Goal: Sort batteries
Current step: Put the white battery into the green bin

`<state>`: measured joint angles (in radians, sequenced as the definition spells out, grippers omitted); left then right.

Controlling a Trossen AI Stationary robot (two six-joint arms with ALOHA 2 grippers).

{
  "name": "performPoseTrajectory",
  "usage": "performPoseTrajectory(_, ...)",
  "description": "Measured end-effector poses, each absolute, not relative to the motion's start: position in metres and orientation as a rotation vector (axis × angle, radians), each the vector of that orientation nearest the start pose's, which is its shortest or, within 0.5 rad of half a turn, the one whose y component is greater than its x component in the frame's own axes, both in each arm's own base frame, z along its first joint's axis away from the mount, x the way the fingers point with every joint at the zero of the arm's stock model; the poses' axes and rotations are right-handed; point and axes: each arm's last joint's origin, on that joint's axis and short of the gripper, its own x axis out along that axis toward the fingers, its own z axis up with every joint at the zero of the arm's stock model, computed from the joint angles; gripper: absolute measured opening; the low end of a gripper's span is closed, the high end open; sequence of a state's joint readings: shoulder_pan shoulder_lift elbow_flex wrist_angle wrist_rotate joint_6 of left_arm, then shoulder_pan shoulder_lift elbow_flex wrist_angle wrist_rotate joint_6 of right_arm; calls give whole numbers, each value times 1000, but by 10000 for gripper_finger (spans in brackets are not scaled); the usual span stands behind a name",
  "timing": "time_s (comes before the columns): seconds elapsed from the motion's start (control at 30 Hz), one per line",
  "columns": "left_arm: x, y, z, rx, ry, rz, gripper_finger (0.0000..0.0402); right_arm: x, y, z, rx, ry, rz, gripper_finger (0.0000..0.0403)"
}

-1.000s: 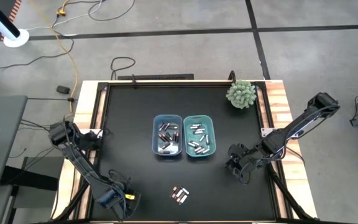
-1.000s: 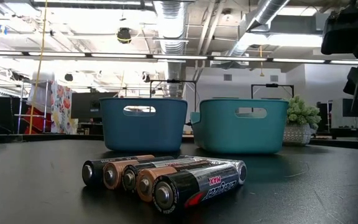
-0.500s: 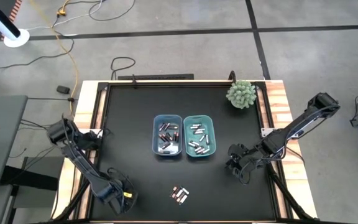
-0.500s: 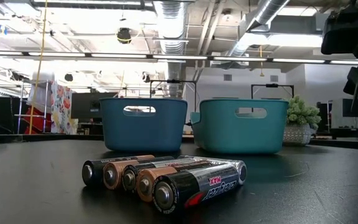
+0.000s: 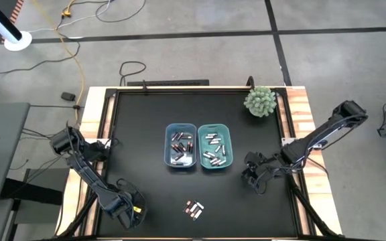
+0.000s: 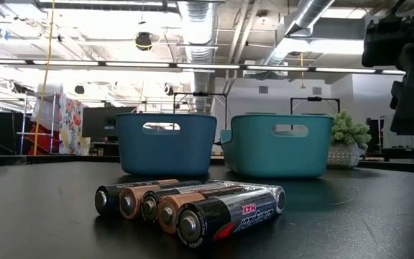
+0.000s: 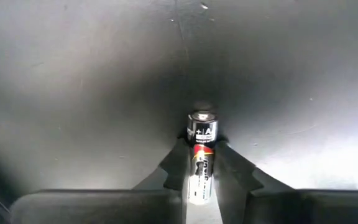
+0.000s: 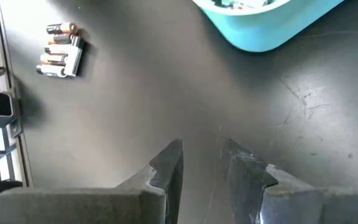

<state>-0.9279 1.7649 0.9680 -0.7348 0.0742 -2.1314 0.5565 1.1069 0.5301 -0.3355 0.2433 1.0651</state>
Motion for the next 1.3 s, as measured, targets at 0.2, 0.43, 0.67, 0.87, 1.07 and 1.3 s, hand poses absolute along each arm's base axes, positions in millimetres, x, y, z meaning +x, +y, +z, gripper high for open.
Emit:
performPoseTrajectory(0.2,171,-232,133,-950,1445,898,39,174,97,181,645,879,-190,127)
performPoseTrajectory(0.43,169,-227,145,-960,1370,879,41,176,98,183,664,853,-176,127)
performPoseTrajectory(0.67,169,-205,176,-956,1190,873,42,178,99,185,682,826,-159,127)
performPoseTrajectory(0.87,180,-174,199,-898,1105,835,42,178,99,185,681,826,-160,127)
performPoseTrajectory(1.07,211,-134,217,-789,1119,745,42,179,99,185,680,814,-165,127)
performPoseTrajectory(1.3,261,-78,254,-617,1043,625,42,179,100,186,725,803,-176,127)
